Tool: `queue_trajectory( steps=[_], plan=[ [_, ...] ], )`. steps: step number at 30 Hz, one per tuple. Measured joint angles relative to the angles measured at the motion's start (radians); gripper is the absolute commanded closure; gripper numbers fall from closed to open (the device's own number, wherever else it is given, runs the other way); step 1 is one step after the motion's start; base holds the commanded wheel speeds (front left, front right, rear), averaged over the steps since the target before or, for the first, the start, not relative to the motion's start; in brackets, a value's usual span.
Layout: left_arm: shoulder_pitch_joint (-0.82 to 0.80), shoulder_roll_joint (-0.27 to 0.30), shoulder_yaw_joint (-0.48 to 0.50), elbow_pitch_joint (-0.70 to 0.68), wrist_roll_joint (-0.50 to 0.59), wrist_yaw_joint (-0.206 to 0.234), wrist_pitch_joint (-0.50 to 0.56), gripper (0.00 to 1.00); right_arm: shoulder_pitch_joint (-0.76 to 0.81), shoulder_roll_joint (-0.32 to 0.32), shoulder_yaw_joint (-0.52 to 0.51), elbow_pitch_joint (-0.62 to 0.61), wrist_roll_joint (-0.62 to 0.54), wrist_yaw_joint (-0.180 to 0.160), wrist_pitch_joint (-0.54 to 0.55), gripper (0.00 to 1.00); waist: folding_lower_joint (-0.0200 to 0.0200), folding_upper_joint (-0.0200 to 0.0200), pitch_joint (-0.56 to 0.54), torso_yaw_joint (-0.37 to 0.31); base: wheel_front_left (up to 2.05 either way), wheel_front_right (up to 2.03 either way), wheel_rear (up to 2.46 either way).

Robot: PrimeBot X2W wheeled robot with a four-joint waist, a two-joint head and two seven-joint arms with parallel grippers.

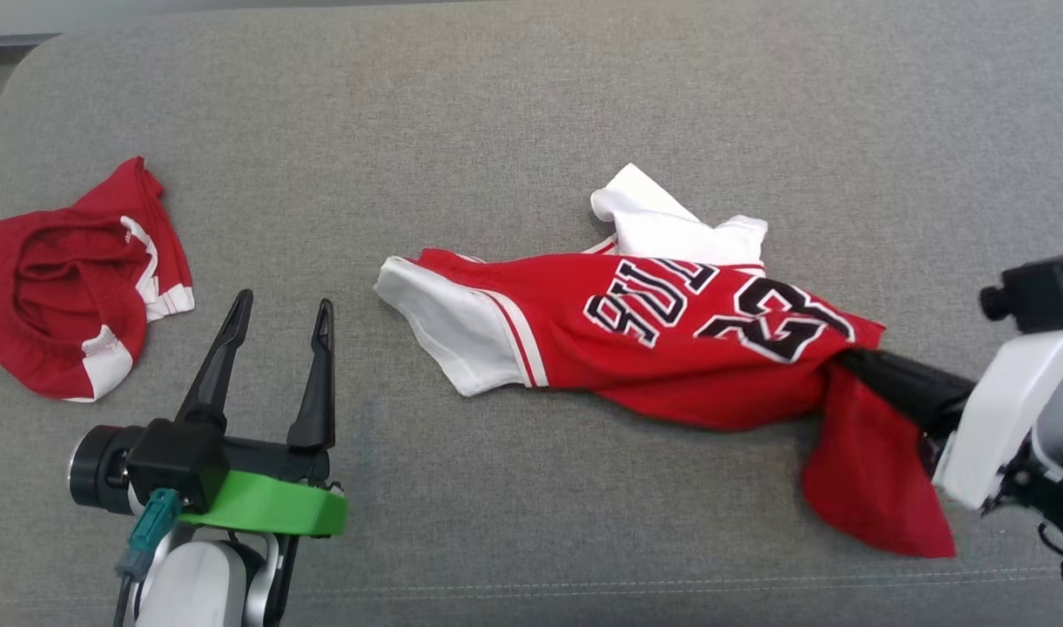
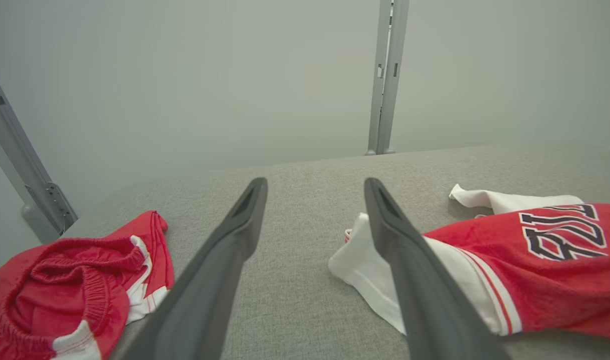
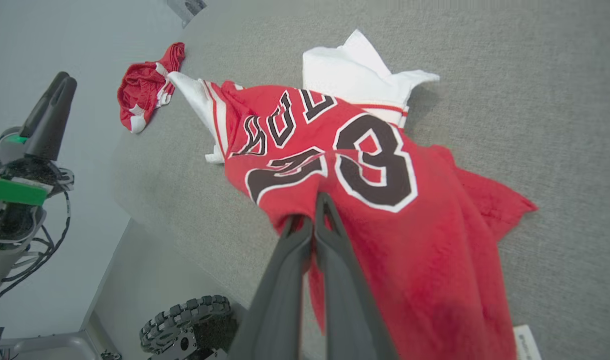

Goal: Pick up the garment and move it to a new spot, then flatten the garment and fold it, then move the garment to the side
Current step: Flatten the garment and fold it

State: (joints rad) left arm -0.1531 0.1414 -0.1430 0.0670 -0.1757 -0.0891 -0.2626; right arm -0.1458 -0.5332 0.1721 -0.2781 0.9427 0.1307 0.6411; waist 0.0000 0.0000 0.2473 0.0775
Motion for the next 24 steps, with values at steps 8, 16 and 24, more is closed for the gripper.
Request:
queue_trajectory(
  steps=[8, 16, 24],
  plan=[
    [-0.033, -0.021, -0.021, 0.004, 0.002, -0.013, 0.0, 0.0, -0.126, 0.017, -0.151, 0.262, 0.115, 0.0, 0.048, 1.0, 0.0, 0.0, 0.033, 0.031, 0.0, 0.0, 0.0],
    [-0.076, -0.035, -0.033, 0.01, 0.005, -0.023, 0.0, 0.0, -0.28, -0.052, -0.042, 0.367, 0.104, 0.0, -0.066, 1.0, 0.0, 0.0, 0.086, 0.058, 0.0, 0.0, 0.0],
    [-0.107, -0.049, -0.054, 0.023, 0.009, -0.031, 0.0, 0.0, -0.402, -0.207, 0.196, 0.457, 0.003, 0.0, -0.328, 1.0, 0.0001, 0.0, 0.122, 0.083, 0.0, 0.0, 0.0]
  ],
)
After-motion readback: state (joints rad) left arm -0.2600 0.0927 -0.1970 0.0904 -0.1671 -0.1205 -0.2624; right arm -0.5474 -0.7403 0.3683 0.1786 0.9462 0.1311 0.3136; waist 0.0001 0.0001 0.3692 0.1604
